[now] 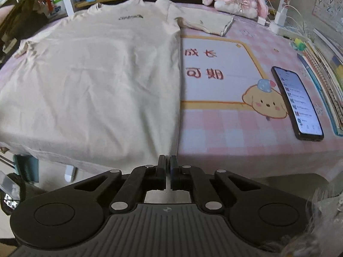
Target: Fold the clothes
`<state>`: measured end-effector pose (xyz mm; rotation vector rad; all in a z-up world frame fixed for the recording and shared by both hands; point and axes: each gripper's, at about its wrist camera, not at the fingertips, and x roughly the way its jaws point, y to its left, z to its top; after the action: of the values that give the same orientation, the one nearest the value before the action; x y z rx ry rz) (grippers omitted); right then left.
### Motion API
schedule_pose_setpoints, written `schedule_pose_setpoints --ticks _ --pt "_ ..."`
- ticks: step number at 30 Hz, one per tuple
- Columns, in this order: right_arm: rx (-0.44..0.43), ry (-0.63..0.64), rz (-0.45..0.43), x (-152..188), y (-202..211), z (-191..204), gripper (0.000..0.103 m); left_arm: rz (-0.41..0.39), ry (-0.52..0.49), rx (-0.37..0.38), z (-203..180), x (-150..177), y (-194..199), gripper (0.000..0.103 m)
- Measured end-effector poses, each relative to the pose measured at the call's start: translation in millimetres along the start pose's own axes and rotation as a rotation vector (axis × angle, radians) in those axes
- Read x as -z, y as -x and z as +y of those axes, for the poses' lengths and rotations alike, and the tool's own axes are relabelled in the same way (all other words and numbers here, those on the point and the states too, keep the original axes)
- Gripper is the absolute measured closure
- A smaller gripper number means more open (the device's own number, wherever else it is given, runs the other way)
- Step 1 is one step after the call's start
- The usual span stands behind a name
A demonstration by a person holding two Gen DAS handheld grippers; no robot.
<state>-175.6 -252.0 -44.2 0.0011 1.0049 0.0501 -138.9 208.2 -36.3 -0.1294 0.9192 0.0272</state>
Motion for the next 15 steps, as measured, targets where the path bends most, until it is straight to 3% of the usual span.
schedule_pose_setpoints --ticks 6,10,14,15 --pt "0.045 0.0 0.011 5 2 7 0.1 0.019 -0.045 -0.005 3 -5 7 0.096" --pt "0.073 -0.021 -0.015 3 11 8 0.098 -0.064 -0.028 0.038 11 -20 27 0.083" --pt "0.103 -0.048 -0.101 -6 28 18 0.067 -0.125 -0.01 0.063 11 -35 37 0.058" --pt "0.11 -0.054 -0.127 -10 32 21 0.065 -0.127 -0.005 0.068 10 -37 36 0.057"
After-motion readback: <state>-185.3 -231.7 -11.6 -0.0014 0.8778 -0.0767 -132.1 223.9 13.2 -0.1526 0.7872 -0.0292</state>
